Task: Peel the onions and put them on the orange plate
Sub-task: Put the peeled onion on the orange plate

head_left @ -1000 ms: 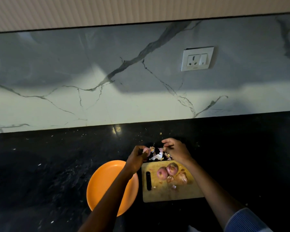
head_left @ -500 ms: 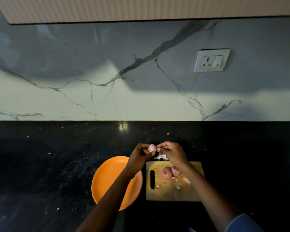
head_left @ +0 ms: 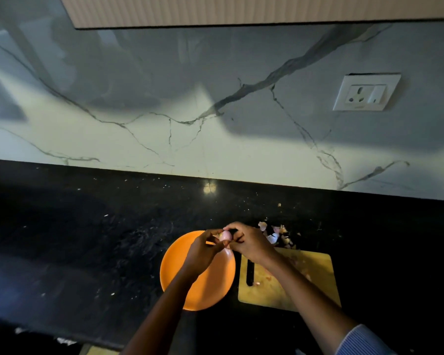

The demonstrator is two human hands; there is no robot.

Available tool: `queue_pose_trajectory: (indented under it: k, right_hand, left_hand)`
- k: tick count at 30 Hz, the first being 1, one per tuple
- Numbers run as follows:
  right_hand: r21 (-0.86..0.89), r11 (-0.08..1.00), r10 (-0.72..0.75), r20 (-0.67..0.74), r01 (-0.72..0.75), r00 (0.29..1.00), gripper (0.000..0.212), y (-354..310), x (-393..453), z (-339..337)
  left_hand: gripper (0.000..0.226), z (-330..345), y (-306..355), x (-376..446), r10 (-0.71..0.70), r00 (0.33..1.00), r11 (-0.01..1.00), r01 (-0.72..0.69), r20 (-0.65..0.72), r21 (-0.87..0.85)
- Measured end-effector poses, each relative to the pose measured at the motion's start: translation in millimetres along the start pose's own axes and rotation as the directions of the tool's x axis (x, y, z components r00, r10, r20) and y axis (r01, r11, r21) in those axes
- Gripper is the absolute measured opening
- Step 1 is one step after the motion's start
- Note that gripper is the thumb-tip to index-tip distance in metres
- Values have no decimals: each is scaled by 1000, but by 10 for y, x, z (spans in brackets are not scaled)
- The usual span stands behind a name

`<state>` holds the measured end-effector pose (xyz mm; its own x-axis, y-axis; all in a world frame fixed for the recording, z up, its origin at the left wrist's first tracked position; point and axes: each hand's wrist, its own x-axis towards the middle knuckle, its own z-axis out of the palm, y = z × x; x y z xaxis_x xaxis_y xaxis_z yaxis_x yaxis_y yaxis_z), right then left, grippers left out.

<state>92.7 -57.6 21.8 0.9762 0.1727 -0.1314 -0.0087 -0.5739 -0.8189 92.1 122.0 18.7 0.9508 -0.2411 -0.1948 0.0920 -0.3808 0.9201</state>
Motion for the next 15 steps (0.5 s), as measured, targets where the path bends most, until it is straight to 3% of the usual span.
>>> queue_pose_trajectory:
  k: [5,10,15]
  right_hand:
    - [-177,984,12,45,-4,999,32,-91,-14,327]
    - [-417,903,-89,45,100,995,31,-131,75,705]
    - [-548,830,-106,26,103,994,32,-132,105,871]
  left_hand:
    - [27,-203,-291,-100,-144,982,984,155,-121,88]
    - [23,-395,-571,-321,-174,946,938,243,-273,246]
    - [29,-407,-604,-406,-143,945,920,236,-294,312]
